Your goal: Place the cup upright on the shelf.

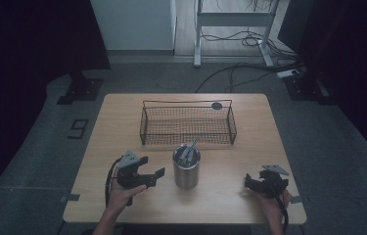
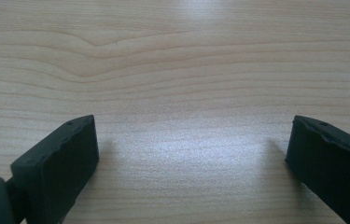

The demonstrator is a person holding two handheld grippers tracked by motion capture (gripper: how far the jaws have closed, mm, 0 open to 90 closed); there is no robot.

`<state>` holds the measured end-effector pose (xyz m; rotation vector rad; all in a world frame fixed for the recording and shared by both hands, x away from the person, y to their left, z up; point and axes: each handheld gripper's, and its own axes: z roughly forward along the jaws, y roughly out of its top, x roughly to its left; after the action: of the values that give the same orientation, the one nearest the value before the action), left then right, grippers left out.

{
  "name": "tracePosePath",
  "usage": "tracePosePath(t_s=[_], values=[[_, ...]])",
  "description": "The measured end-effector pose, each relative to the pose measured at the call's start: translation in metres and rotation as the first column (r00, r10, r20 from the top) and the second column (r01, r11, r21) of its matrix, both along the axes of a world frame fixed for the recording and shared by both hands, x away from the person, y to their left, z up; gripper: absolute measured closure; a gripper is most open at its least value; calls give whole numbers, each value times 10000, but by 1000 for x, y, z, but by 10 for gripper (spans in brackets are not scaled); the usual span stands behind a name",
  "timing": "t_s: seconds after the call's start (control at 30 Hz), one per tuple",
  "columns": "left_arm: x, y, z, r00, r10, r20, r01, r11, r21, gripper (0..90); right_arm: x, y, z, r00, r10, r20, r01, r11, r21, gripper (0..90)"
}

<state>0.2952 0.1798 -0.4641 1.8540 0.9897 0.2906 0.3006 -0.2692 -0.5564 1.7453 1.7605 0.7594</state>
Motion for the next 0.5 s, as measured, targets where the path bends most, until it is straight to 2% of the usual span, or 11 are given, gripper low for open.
tracePosePath(t_s=[0.13, 0.3, 0.5], values=[[-3, -8, 3, 9998, -130, 130, 130, 9999, -10, 129, 0, 0, 0, 10000, -12, 1, 12, 10000, -4, 21], [-2, -20, 5, 9985, -535, 75, 535, 9985, 70, 104, 0, 0, 0, 10000, -27, 1, 27, 10000, -7, 21], [-1, -34, 7, 9968, -796, 57, 795, 9966, 199, 80, 0, 0, 0, 10000, -47, 6, 47, 10000, -8, 20]])
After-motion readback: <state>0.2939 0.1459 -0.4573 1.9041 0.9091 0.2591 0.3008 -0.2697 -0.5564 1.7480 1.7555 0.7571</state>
